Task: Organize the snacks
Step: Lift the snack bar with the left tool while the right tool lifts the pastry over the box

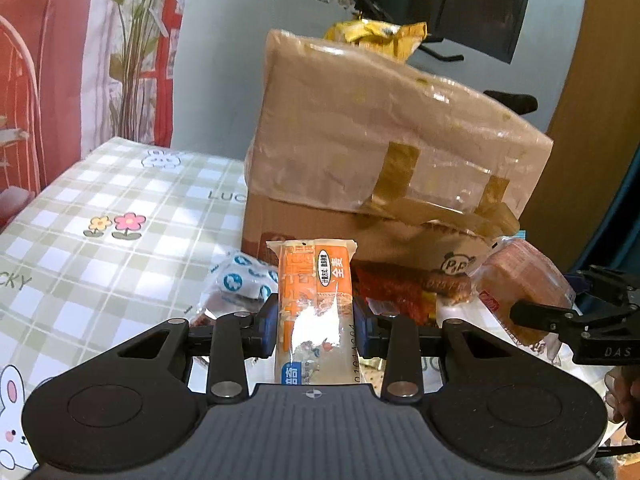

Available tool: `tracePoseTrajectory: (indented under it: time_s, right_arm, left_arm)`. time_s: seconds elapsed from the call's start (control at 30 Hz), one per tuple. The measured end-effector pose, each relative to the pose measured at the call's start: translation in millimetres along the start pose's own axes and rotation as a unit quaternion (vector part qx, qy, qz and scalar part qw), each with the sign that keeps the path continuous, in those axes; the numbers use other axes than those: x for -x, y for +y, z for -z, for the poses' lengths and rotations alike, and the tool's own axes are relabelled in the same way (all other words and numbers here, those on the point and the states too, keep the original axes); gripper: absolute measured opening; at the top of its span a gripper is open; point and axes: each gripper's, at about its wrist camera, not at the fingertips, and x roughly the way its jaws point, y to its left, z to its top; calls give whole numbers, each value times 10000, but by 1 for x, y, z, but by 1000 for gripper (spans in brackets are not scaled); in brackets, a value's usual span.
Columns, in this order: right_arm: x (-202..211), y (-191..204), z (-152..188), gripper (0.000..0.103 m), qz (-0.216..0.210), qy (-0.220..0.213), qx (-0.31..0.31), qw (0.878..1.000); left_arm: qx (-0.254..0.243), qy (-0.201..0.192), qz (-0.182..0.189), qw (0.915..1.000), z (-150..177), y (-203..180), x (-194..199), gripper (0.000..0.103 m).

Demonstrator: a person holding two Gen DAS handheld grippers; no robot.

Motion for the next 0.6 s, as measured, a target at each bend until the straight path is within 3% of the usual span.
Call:
tracePoseTrajectory:
  time_s: [0.6]
  right_arm:
    - [26,15,-33,73,-376,-581,167,9975]
  left_arm:
    - [-166,-715,-68,9973,-27,-6,40,38]
